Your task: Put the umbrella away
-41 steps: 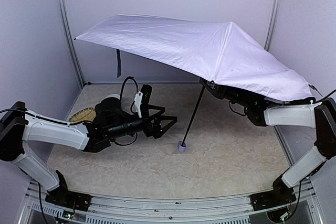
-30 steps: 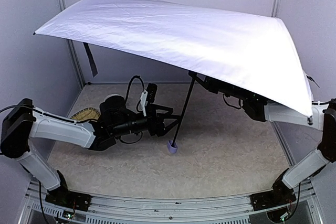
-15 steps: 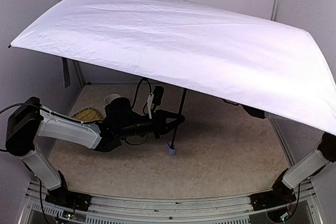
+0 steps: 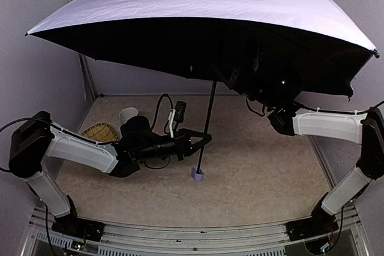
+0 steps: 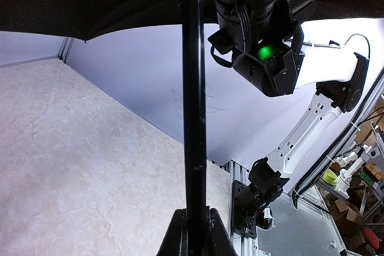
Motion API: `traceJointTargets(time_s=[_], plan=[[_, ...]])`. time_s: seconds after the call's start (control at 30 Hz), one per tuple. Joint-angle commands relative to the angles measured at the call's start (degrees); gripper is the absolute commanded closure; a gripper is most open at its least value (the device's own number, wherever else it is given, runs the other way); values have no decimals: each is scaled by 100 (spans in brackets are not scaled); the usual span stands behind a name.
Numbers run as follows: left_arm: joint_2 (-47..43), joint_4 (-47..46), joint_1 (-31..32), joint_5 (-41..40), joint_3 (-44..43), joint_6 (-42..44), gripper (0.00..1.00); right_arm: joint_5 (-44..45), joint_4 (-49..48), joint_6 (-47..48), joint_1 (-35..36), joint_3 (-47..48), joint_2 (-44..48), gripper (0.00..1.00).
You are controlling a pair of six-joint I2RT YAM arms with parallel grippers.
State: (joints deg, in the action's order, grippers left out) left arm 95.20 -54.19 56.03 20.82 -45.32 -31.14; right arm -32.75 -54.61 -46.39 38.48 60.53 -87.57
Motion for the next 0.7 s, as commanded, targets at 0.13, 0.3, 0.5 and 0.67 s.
traceJointTargets(time_s=[0.13,0.3,0.5,0.67], plan=[[-22,-698,105,-155,124,16,100,1308,-1951,-1041,-121,528,-689,26],[-25,-683,166,-223,103,118,100,1655,-2096,-1256,-121,882,-1010,31],[-70,-663,227,-295,67,229,100,1906,-2353,-1503,-121,930,-1173,42],[-115,-697,264,-390,79,294,100,2016,-2458,-1592,-121,853,-1166,53]])
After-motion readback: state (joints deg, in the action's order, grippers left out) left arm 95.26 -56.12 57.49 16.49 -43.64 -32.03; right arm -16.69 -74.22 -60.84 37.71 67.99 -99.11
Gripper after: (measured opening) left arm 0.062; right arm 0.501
